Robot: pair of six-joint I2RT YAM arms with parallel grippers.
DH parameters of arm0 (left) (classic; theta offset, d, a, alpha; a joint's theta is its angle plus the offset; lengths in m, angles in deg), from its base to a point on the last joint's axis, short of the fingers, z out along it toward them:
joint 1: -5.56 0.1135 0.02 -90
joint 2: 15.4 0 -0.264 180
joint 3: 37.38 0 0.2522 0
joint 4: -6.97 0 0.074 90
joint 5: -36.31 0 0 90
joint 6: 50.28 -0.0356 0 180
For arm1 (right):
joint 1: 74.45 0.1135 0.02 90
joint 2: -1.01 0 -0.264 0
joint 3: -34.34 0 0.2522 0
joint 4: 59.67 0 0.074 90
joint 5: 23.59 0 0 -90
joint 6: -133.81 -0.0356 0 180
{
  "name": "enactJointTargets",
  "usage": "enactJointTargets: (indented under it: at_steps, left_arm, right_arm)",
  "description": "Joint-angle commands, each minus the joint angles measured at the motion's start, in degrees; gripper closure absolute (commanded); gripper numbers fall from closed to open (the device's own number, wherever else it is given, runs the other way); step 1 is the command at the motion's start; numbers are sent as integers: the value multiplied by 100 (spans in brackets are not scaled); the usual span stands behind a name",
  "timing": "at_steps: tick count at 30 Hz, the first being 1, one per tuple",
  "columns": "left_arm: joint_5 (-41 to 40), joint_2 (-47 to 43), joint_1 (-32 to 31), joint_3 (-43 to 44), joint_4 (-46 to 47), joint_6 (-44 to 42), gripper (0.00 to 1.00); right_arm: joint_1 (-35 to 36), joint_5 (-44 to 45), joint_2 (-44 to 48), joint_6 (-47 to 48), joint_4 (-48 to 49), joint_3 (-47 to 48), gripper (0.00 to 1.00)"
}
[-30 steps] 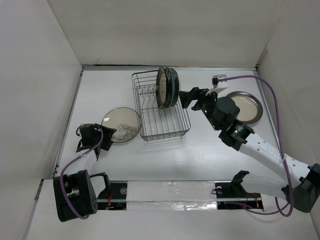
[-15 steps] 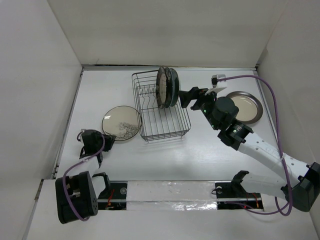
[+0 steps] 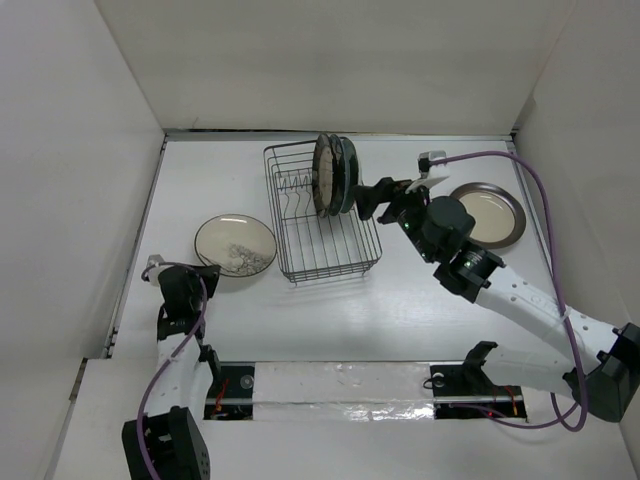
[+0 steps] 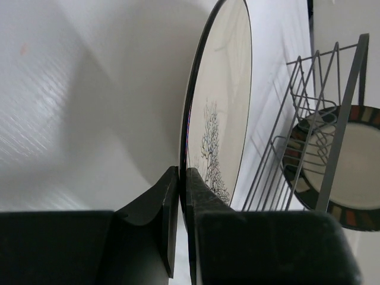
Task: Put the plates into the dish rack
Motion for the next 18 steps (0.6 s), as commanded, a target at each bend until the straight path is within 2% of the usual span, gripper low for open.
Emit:
enactJointTargets:
  at_steps: [1,7,9,11,13,15,18]
  left_arm:
    - [-414,-121,10,796,-283,-727,100]
    - [-397,-121,10,1517,-363,-1396,100]
    - [-370,-138,-51,1781,-355,-1589,100]
    - [-588,-139,-157,2183,-521,-1773,100]
    - [-774,-130,-236,2483,-758,-2036,100]
    - [-977,-165,-236,2757,-803,-2082,100]
    - [-854,-209,-236,2819,-601,-2030,100]
  right_arm:
    - [130,-110,-19,19,339,153,15]
    - [130,-655,-133,-7,348,293,17]
    - [130,-796,-177,-7,365,346,24]
    - [130,-1042,-290,-16,383,443,44]
    - [130,-1331,-387,-24,418,513,69]
    - [130,-1481,-624,-68,505,619,72]
    - [130,-1798,-1071,-104,515,873,67]
